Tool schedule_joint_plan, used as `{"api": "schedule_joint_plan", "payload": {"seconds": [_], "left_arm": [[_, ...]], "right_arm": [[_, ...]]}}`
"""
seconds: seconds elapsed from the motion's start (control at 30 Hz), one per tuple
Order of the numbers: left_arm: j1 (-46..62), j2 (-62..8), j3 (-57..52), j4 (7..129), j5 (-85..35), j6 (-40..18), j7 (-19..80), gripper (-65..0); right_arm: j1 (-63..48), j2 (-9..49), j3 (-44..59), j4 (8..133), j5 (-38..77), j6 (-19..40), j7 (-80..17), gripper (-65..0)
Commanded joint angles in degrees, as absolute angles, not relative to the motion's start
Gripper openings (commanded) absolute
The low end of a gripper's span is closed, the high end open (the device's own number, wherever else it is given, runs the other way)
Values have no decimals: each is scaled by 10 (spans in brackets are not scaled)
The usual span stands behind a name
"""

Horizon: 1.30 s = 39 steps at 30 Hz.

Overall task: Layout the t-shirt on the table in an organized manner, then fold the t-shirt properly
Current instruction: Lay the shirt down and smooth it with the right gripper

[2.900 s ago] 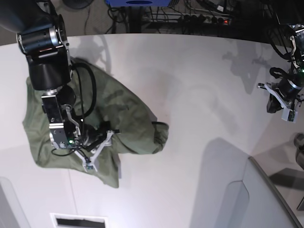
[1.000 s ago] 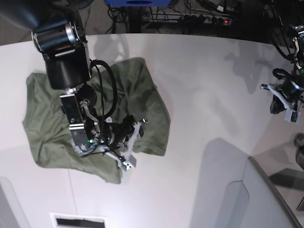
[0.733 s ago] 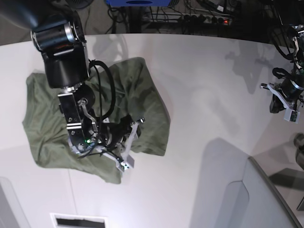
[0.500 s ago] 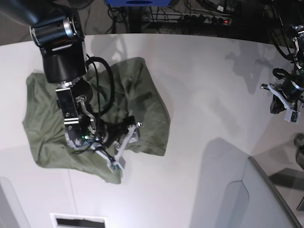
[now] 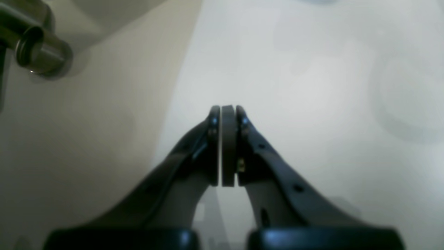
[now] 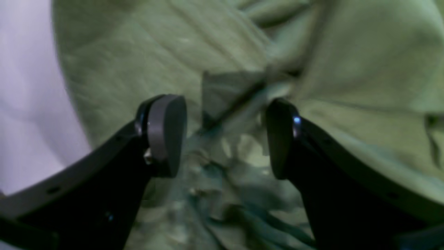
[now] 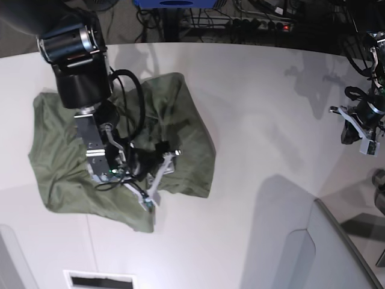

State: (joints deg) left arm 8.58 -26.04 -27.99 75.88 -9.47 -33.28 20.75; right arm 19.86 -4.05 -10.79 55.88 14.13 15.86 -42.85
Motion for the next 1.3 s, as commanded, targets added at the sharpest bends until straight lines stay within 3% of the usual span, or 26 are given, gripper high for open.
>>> {"api": "schedule_joint_plan", "payload": {"seconds": [0.0, 0.17, 0.33, 0.57, 0.77, 0.93, 1.0, 1.1, 1.13, 1.27], "left_arm": [[80, -274, -284, 767, -100, -333, 196, -643], [80, -274, -284, 767, -101, -333, 196, -643], [81, -274, -284, 767, -101, -333, 196, -643], [80, -274, -284, 767, -101, -333, 196, -643], [77, -276, -285, 769, -102, -333, 196, -643], [67, -277, -285, 768, -98, -333, 196, -643], [66, -277, -285, 768, -98, -333, 196, -643], [67, -277, -285, 768, -98, -333, 196, -643], [68, -277, -285, 768, -97, -333, 196, -643], [70, -277, -285, 768, -97, -333, 196, -643]], "right_arm": [[218, -44, -109, 568, 147, 162, -419, -308], [226, -55, -109, 557, 146, 162, -417, -324], [233, -57, -109, 548, 147, 162, -420, -603], [246, -65, -128, 608, 147, 162, -454, -608], [237, -72, -265, 755, 178, 162, -544, -608], [200, -71, -376, 789, 258, 159, -544, -608], [186, -70, -375, 793, 257, 138, -528, -602], [174, -59, -334, 795, 257, 37, -485, -587], [174, -52, -325, 795, 258, 10, -481, -549], [185, -28, -327, 781, 256, -51, -476, -263]]}}
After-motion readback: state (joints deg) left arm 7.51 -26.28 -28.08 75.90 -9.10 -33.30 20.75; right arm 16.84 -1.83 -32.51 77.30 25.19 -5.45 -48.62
